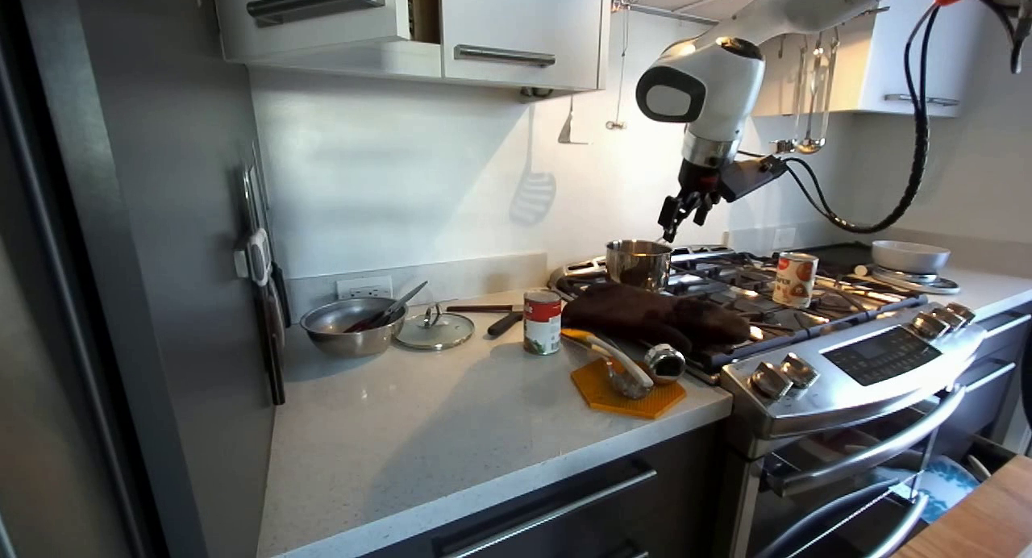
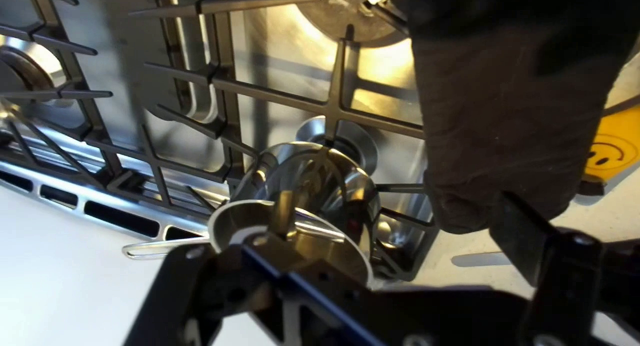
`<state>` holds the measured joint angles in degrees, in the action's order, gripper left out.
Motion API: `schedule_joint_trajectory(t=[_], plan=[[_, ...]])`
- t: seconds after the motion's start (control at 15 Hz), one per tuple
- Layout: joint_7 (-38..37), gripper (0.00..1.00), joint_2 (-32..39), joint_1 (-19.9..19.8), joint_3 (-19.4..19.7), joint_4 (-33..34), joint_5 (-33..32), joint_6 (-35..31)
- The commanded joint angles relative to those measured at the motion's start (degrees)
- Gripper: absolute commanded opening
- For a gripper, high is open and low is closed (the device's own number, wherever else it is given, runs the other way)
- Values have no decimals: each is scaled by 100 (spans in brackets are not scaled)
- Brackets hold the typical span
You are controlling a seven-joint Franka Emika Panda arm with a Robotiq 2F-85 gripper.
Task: Put the brown oven mitt on the left side of the counter.
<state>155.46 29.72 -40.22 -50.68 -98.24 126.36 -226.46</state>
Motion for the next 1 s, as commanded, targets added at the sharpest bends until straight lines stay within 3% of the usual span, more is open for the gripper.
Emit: schedule_joint_trajectory(t=[0.0, 0.2, 0.27, 0.33, 0.47, 0.93], plan=[[216, 100, 1434, -945, -1516, 747, -974, -1341], [183, 100, 2405, -1444, -2739, 741, -1540, -2413], [184, 100, 1777, -1359, -2075, 157, -818, -1718], [54, 100, 1944, -1470, -2291, 24, -866, -1711], [303, 100, 1979, -1323, -2026, 209, -657, -1544], [244, 100, 2403, -1304, -1953, 511, -989, -1645]])
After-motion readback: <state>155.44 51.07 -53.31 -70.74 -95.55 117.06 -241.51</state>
